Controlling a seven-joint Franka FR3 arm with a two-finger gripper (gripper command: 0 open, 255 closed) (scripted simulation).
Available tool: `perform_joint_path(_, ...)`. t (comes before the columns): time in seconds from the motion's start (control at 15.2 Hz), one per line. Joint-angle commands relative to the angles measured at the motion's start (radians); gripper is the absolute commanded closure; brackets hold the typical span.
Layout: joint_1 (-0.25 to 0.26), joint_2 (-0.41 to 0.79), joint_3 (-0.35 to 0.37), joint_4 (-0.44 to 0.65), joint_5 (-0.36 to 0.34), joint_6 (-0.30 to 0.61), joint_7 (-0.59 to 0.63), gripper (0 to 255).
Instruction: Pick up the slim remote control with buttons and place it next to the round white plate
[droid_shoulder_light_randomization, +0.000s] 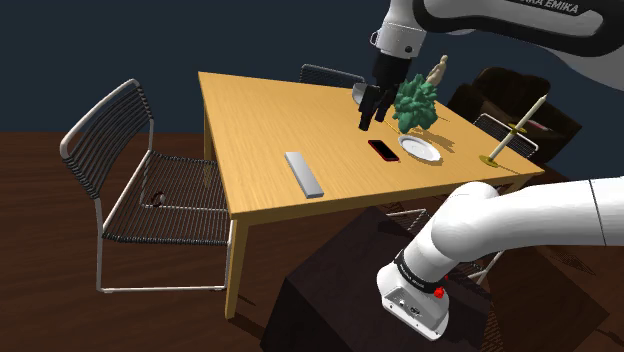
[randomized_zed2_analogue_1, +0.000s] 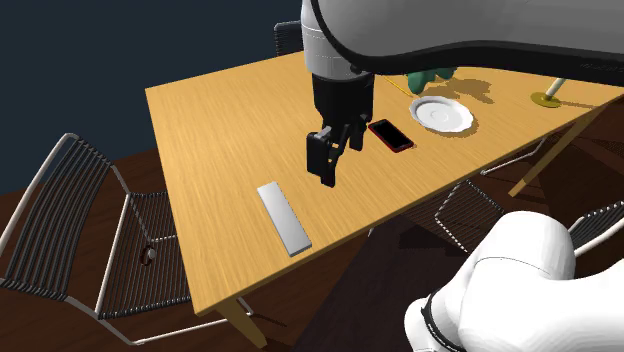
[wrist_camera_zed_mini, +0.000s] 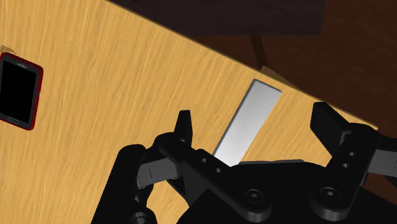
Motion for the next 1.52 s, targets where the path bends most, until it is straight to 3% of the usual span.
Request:
perform_joint_path(0.0,0.000,0.000,0.000,0.000,0.000,0.000,0.000,0)
perform_joint_path(0.59,-0.027,0.155,0.074,-0.159,0.055,0.365,0.169,0)
perform_joint_path(1.19,-0.065,0.446,0.143,-0.187,0.064,0.735,0.341,0)
perform_joint_path(1.45,-0.065,0.483,0.148,-0.213,0.061,0.798,0.344,0)
